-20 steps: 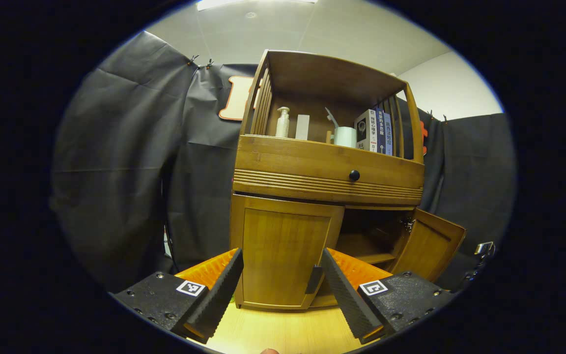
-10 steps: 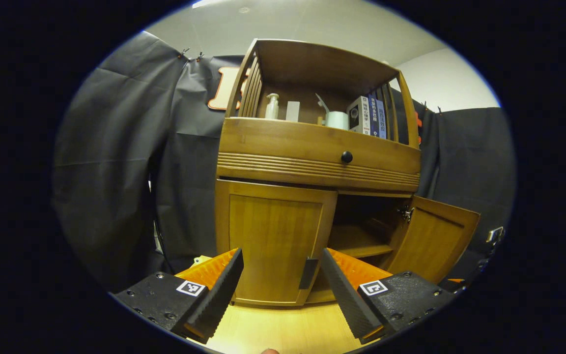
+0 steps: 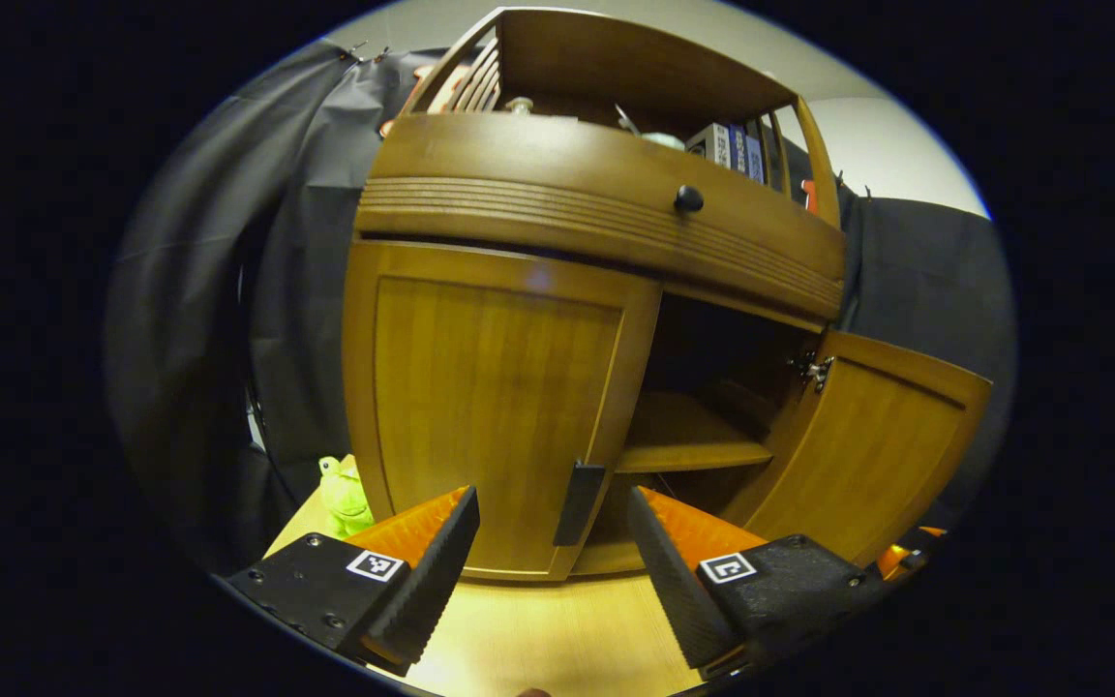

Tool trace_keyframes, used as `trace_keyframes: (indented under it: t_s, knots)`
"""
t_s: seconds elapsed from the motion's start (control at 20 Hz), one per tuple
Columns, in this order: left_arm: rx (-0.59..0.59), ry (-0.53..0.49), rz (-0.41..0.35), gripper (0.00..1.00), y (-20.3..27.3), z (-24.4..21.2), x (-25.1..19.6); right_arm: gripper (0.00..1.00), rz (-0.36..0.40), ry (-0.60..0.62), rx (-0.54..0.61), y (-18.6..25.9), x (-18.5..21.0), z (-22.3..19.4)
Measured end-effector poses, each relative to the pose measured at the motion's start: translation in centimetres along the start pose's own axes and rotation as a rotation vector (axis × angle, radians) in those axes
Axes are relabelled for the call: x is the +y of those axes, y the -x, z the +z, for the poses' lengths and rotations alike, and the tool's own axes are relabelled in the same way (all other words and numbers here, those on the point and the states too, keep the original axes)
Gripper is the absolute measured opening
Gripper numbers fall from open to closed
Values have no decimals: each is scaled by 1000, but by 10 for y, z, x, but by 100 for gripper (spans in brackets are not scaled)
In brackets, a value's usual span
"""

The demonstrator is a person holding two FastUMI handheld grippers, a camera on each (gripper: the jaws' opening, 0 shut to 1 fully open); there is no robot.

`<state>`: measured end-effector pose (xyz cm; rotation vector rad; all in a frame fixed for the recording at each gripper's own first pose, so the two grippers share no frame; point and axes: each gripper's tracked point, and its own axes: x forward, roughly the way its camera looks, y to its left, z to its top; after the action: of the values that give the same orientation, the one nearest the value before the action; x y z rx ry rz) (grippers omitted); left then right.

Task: Open the right door of the double-door shoe cabinet with the right hand, and open the left door with the left hand.

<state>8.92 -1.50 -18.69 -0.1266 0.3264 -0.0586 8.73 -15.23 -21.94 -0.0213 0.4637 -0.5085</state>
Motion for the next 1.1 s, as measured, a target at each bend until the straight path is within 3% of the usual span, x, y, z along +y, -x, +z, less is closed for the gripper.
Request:
trace_keyframes:
  t_s: [0.05, 0.1, 0.2, 0.25, 0.4, 0.45, 0.5, 0.6, 0.75, 0.8, 0.85, 0.9, 1.05, 1.1]
  knots:
    - [18, -2, -4, 92, -10, -6, -1, 94, -18, -3, -2, 2, -7, -1]
    - [35, 0, -13, 92, -22, -11, -3, 99, -16, -18, -3, 5, -9, 0]
    - [47, -1, -30, 85, -39, -23, -7, 94, -31, -41, -11, 12, -17, 3]
    - [51, -7, -29, 81, -52, -26, -9, 100, -43, -42, -18, 16, -21, 3]
    - [68, -39, -35, 81, -80, -38, -12, 99, -72, -43, -35, 26, -28, 10]
    - [71, -53, -34, 80, -93, -42, -15, 94, -84, -43, -40, 27, -32, 11]
    - [78, -69, -25, 79, -103, -46, -16, 99, -96, -45, -43, 30, -35, 13]
    - [84, -96, -7, 73, -120, -54, -13, 99, -117, -53, -46, 38, -41, 14]
    - [101, -105, -10, 49, -135, -63, -18, 99, -123, -69, -47, 44, -46, 17]
    - [103, -103, -4, 41, -139, -65, -18, 94, -124, -69, -47, 45, -47, 18]
    - [95, -101, 1, 38, -140, -65, -20, 99, -125, -67, -47, 46, -48, 18]
    - [84, -101, 3, 38, -140, -65, -20, 94, -124, -67, -47, 46, -49, 19]
    - [69, -114, 3, 34, -137, -66, -21, 94, -97, -81, -52, 43, -40, 23]
    - [72, -112, 3, 33, -134, -66, -20, 99, -83, -83, -56, 42, -35, 26]
